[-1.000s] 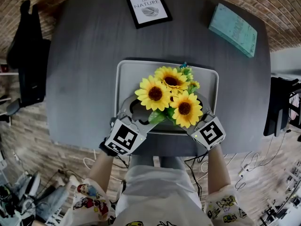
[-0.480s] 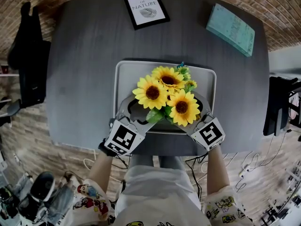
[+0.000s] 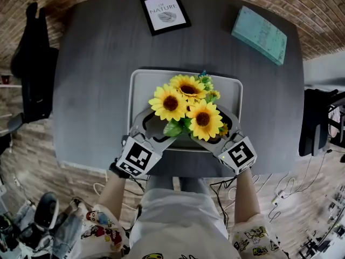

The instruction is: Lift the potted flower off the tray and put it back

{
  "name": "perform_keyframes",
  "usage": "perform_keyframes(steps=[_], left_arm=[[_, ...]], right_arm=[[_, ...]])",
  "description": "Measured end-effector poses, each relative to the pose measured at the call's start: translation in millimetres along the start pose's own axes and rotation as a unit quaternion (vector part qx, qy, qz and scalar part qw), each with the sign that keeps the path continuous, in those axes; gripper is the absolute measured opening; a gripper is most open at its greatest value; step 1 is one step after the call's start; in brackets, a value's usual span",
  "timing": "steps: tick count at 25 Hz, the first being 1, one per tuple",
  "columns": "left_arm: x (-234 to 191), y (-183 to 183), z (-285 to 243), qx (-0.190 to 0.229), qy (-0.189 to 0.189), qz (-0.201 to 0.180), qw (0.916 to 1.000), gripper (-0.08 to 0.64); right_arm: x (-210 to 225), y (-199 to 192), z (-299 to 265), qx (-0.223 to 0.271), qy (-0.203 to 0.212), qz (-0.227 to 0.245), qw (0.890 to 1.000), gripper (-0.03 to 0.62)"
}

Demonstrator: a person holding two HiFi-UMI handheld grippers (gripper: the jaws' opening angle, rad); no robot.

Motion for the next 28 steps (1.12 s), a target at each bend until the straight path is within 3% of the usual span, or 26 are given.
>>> perform_keyframes(steps=[12,26,28], left_arm=[[8,15,30,0.011,0.034,0.000,0.9994,0.371],[13,78,70,0.080,0.088,-0.012,0.9928,0.363],[14,88,77,0.096,0.096,-0.006,0.9908,0.353]], right_arm=[[-12,15,33,0.022,-0.019,0.002,1.000,0.468],[-31,67,87,0.099,-0.037,0.022,0.994,0.465],[-35,78,94,0.114,-0.038,0.026,0.992,0.424]])
Point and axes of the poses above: the fingertips, and each gripper's own axes: z backward along the fingers, x to its right, y out of its top, the point moved 10 cm from there along z, backward along the fingers, and after that the axes turned 8 degrees about -z, right-handed, at the moved point
